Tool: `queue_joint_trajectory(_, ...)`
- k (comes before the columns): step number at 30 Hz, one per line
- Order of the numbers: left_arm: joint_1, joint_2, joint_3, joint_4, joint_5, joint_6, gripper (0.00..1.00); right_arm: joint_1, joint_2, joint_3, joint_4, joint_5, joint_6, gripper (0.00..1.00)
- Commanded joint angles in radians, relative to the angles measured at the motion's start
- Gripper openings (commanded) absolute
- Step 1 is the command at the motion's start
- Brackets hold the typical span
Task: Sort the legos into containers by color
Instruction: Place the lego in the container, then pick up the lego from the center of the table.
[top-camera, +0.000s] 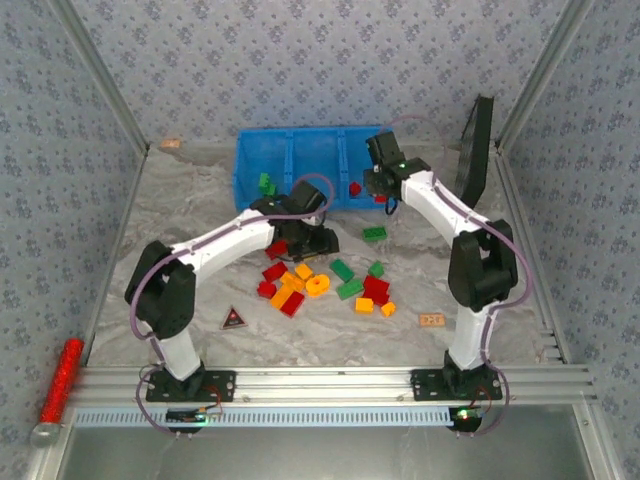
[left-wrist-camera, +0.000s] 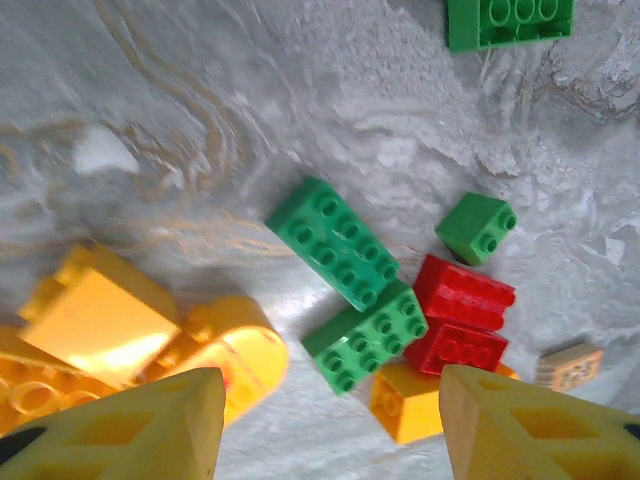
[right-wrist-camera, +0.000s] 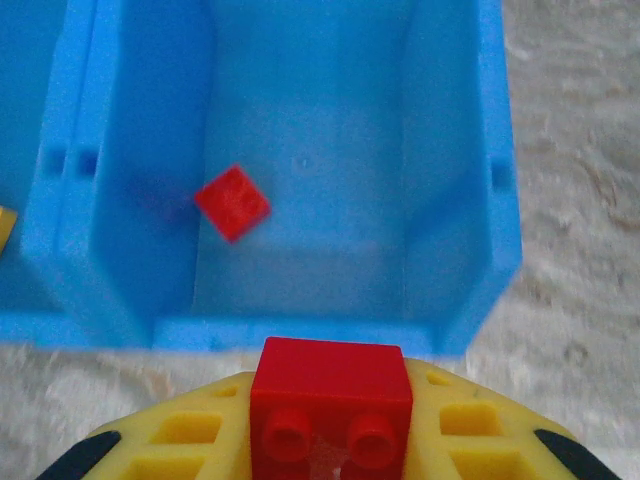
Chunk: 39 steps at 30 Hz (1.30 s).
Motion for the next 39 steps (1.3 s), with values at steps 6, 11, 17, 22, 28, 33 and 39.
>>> queue_joint_trajectory(6, -0.068, 0.135, 0.169, -0.141, -0.047, -0.272, 0.58, -0.03, 0.192, 0.156, 0.097, -0.054, -0.121, 0.2)
queue_joint_trajectory(11, -0.097, 0.212, 0.259, -0.18, -0.051, -0.308, 0.58, -0.04, 0.248, 0.192, 0.106, -0.058, -0.128, 0.2)
queue_joint_trajectory(17, -0.112, 0.283, 0.303, -0.215, -0.031, -0.332, 0.59, -0.043, 0.254, 0.199, 0.098, -0.068, -0.16, 0.3)
queue_joint_trajectory(22, -0.117, 0.328, 0.317, -0.225, -0.022, -0.347, 0.6, -0.045, 0.204, 0.138, 0.134, -0.094, -0.162, 0.45)
queue_joint_trajectory(28, -0.119, 0.388, 0.352, -0.225, -0.007, -0.356, 0.6, -0.046, 0.159, 0.109, 0.13, -0.144, -0.17, 0.58)
queue_joint_trajectory(33, -0.116, 0.413, 0.359, -0.222, -0.017, -0.357, 0.59, -0.044, 0.075, 0.049, 0.145, -0.169, -0.171, 0.6)
queue_joint_trajectory(39, -0.113, 0.451, 0.35, -0.207, -0.013, -0.357, 0.53, -0.045, -0.12, -0.114, 0.178, -0.235, -0.164, 0.62)
